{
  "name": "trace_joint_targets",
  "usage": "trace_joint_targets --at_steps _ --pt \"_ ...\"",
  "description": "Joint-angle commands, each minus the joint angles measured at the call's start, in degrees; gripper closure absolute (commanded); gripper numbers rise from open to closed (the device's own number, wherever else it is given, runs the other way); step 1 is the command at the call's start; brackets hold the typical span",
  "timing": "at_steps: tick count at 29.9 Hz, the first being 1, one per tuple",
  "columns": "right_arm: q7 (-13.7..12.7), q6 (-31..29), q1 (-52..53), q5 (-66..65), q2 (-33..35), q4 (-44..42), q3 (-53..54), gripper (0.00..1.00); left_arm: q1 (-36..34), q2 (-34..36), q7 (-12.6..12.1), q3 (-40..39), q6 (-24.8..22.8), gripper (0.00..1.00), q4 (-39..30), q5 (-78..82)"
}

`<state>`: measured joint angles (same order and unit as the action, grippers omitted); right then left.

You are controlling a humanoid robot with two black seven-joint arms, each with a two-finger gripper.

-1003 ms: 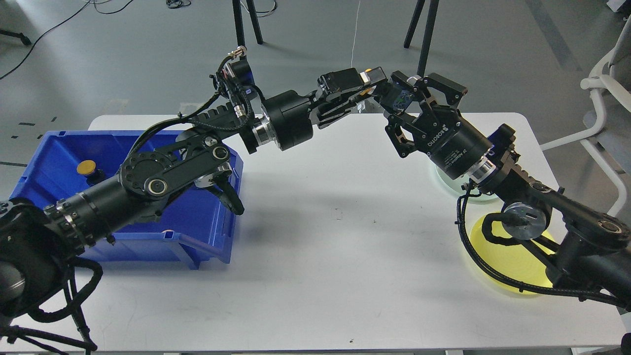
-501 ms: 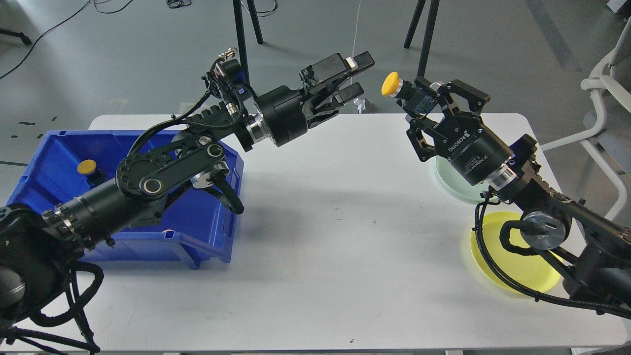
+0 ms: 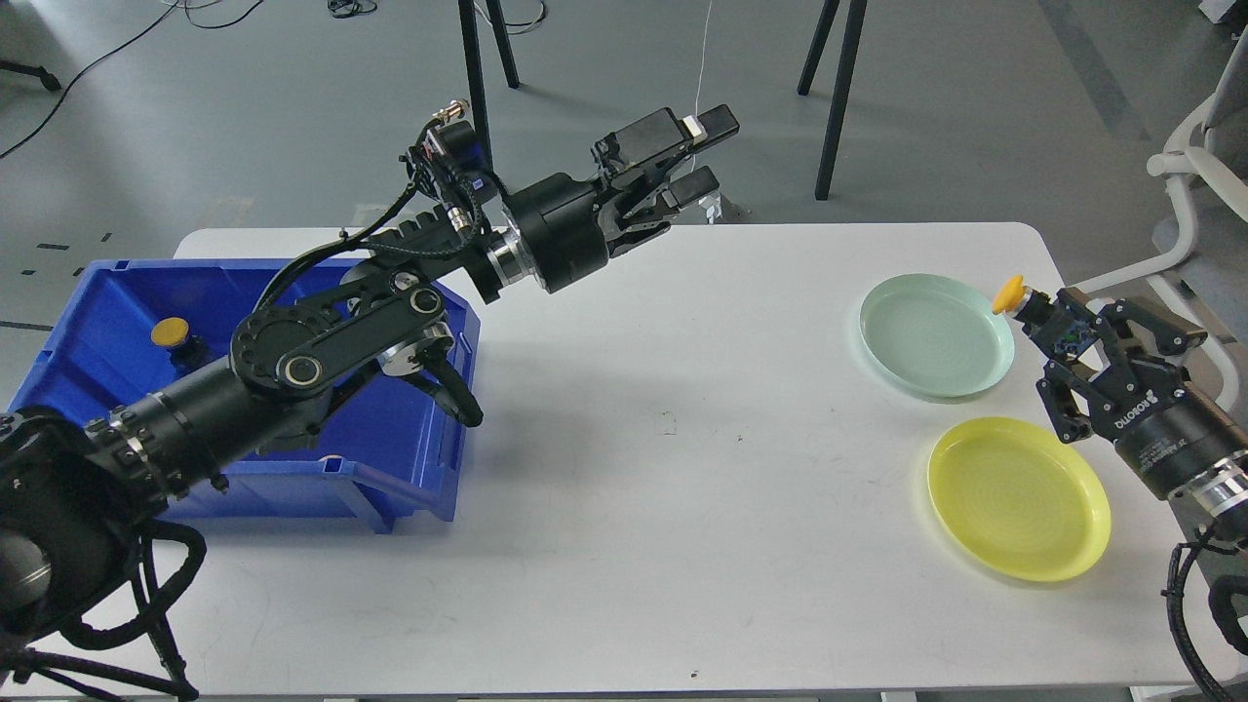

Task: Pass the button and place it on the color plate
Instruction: 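Carry the yellow button with the right gripper to the yellow plate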

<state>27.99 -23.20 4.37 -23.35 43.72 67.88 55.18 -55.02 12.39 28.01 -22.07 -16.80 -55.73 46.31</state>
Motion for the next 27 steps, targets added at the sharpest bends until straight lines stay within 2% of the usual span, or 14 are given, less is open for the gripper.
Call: trace_joint_targets --at_steps 1,12,21,27 --pt "0.01 3.77 -2.87 -4.95 0.05 -2.05 -0.51 1.0 0.0 0.0 -0.01 0.01 0.02 0.09 0.01 0.01" --pt "0.01 4.21 -7.36 -4.87 -1.18 -8.46 -1.04 1.0 0.0 0.0 -0.01 0.01 0.02 0.09 0.0 -0.08" --pt "0.01 4.21 -7.18 -4.87 -1.71 -8.56 -4.81 0.97 0.09 0.0 -0.01 0.01 0.02 0.09 -0.08 -1.22" --pt "0.01 4.21 -7.27 -4.78 -1.71 -8.47 -4.99 0.91 0.09 0.0 -0.01 0.01 0.02 0.09 -0.08 -1.22"
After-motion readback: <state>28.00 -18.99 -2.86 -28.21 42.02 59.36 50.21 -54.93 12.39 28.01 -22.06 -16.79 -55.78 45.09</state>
